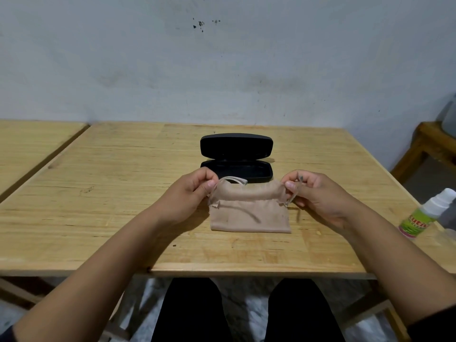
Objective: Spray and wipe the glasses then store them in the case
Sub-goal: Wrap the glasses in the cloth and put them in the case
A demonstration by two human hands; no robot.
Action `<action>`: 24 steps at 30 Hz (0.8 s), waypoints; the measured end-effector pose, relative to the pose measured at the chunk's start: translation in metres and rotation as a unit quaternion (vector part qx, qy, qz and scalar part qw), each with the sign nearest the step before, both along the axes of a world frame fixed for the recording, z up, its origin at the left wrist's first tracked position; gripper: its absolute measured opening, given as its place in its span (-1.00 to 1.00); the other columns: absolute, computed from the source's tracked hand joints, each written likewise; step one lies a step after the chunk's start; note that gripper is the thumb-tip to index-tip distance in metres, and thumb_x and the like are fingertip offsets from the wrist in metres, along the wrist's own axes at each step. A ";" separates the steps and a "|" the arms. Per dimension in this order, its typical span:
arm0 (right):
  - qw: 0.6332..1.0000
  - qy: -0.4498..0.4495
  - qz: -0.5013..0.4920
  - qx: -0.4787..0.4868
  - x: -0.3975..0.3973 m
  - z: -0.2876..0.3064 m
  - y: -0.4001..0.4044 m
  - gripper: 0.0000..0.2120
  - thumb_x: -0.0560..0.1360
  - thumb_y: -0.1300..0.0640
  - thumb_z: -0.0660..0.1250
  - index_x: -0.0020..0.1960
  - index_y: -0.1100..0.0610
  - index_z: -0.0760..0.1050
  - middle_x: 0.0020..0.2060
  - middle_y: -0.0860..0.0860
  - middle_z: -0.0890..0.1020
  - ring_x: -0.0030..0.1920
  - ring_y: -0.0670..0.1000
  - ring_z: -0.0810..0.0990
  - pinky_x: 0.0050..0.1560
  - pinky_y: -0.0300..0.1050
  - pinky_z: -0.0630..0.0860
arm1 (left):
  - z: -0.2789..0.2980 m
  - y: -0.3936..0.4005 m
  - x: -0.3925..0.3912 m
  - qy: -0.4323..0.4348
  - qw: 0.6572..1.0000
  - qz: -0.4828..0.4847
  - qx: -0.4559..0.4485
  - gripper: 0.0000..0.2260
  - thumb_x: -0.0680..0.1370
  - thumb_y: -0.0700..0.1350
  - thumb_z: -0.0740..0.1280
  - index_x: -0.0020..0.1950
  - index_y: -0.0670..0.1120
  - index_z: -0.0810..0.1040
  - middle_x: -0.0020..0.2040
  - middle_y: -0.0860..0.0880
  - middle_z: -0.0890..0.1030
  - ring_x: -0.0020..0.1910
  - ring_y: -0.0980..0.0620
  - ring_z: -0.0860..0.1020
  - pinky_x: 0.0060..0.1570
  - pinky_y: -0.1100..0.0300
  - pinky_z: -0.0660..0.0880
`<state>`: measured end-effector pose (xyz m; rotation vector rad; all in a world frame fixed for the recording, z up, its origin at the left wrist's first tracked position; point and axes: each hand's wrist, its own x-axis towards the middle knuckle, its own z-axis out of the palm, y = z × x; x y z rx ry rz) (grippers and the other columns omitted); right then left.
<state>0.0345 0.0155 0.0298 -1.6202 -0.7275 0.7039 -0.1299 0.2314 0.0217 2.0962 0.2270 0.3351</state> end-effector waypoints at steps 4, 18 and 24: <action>0.997 -0.040 0.019 -0.060 -0.003 0.001 -0.001 -0.75 0.60 0.11 0.14 -0.07 0.11 0.58 -0.36 -0.05 0.64 -0.41 -0.18 0.44 -0.29 -0.17 0.28 | 0.001 -0.003 -0.005 0.010 1.000 -0.016 0.012 -0.72 0.63 -0.06 0.02 0.03 -0.08 0.50 -0.20 0.05 0.58 -0.23 0.27 0.50 -0.20 0.51 0.38; 0.971 -0.139 -0.179 -0.070 -0.031 0.001 -0.022 -0.88 0.53 0.14 0.28 -0.05 0.07 0.60 -0.19 -0.06 0.68 -0.17 -0.18 0.60 -0.18 -0.31 0.43 | -0.006 -0.013 -0.039 -0.019 0.985 0.149 0.081 -0.91 0.54 0.02 0.26 -0.04 0.08 0.55 -0.12 0.18 0.63 -0.11 0.34 0.54 -0.19 0.40 0.36; 0.952 -0.207 -0.198 -0.111 -0.053 -0.005 -0.041 -0.96 0.45 0.12 0.39 -0.13 0.01 0.62 -0.22 -0.10 0.64 -0.20 -0.19 0.54 -0.32 -0.50 0.38 | -0.013 -0.033 -0.052 -0.076 0.955 0.209 0.198 -0.88 0.43 -0.01 0.42 -0.10 0.04 0.52 -0.21 0.16 0.57 -0.19 0.29 0.51 -0.26 0.51 0.34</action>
